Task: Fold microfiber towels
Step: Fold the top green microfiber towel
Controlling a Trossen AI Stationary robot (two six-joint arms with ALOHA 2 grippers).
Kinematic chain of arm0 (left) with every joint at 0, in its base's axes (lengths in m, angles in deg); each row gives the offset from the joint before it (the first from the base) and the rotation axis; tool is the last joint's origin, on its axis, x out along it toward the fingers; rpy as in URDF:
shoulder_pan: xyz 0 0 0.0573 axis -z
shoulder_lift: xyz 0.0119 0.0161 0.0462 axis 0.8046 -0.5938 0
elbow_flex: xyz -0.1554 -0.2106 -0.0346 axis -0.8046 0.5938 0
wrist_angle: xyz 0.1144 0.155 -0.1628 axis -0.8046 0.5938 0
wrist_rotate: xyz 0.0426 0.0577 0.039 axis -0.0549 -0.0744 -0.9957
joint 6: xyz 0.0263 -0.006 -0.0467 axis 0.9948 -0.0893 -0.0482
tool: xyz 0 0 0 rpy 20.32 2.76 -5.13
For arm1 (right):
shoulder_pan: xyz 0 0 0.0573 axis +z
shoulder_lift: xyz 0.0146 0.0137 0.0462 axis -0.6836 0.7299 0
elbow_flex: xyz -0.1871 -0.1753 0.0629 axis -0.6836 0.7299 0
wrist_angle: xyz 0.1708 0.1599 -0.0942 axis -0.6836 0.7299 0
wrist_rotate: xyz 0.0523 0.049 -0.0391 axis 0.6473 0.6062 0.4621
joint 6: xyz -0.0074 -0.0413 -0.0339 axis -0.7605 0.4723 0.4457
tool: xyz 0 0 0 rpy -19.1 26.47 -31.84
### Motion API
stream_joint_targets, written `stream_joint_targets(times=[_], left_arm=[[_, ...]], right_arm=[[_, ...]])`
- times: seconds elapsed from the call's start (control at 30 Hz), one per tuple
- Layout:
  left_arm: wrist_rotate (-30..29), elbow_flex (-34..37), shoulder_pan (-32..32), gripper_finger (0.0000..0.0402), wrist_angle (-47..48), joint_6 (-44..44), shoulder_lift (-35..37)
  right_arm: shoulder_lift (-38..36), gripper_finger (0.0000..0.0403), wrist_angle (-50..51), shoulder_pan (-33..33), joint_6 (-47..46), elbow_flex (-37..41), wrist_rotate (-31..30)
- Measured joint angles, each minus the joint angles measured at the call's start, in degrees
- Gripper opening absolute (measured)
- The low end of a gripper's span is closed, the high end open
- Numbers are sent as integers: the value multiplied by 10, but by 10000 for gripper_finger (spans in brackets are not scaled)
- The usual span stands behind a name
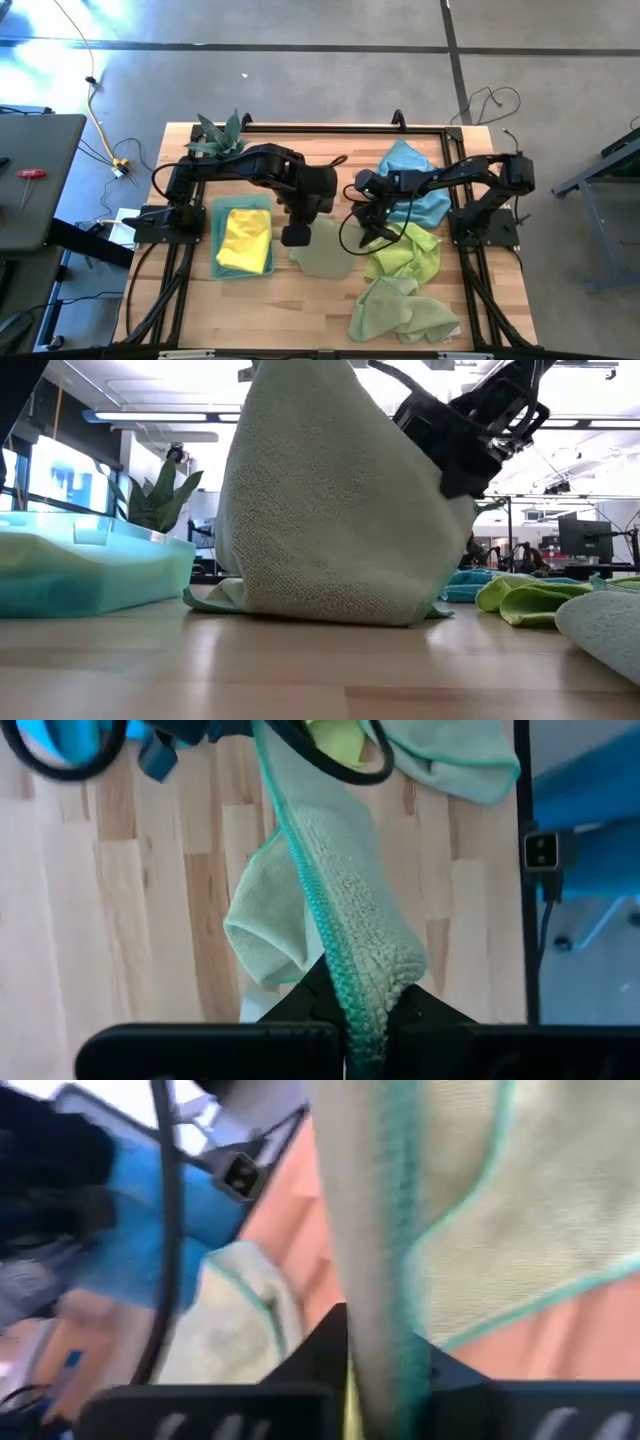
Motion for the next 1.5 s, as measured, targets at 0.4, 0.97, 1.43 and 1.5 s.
stream_joint_targets(times=[0.4,0.97,1.43,1.5], left_arm=[[-14,0,-1,0,0,-141,0],[-37,0,-58,0,0,-96,0],[-12,0,-97,0,0,-85,0],[-2,0,-98,0,0,-80,0]], right_arm=[[-124,1,81,5,-70,0,-163],[-211,0,331,6,-89,-159,-466],[-204,0,438,-9,-148,-220,-566],[-204,0,453,-7,-147,-241,-567]])
